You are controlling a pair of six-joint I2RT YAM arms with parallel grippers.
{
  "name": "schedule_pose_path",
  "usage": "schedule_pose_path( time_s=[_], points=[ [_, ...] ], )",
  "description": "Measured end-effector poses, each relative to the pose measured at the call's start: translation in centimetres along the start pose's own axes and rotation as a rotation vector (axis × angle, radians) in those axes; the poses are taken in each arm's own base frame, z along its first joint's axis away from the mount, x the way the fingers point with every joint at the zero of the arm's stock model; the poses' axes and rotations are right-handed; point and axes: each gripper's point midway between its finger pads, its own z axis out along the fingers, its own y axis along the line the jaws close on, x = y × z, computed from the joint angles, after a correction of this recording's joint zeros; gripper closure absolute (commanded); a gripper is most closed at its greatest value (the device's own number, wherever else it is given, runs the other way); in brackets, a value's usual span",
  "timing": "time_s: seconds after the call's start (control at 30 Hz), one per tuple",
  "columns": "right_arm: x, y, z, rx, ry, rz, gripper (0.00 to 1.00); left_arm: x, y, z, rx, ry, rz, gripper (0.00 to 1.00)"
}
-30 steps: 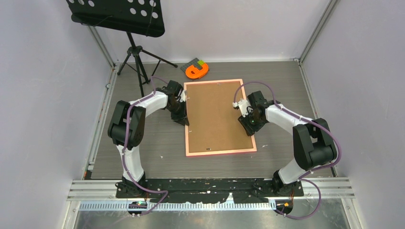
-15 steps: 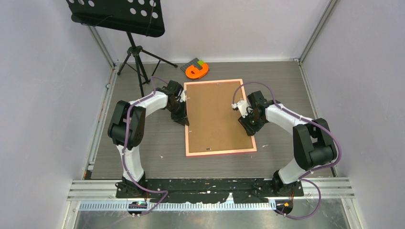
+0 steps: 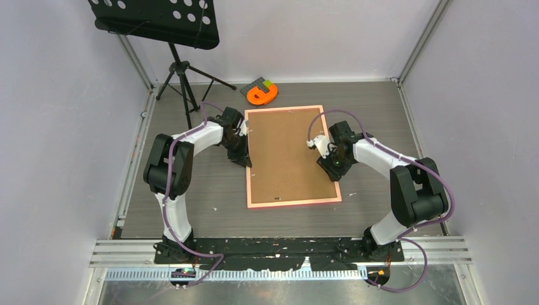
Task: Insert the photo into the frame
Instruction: Install the photo frame at the center of the board.
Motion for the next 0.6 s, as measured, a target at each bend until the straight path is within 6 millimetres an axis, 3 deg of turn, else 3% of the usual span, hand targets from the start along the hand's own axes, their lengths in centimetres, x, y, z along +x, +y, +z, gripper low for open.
schedule_pose_path(
  time_s=[0.1, 0.23, 0.6],
  points=[
    [-0.1, 0.0, 0.0, 0.0, -0.005, -0.004, 0.42, 0.0, 0.0, 0.0, 0.0, 0.0, 0.0, 1.0],
    [-0.6, -0.5, -0.3, 0.011, -0.027, 0.016, 0.35, 0.0, 0.0, 0.0, 0.004, 0.001, -0.002, 1.0],
    [-3.4, -3.1, -2.9, 0.038, -0.161, 0.241, 0.33, 0.0, -0.1, 0.0, 0.013, 0.002, -0.005, 1.0]
  ],
)
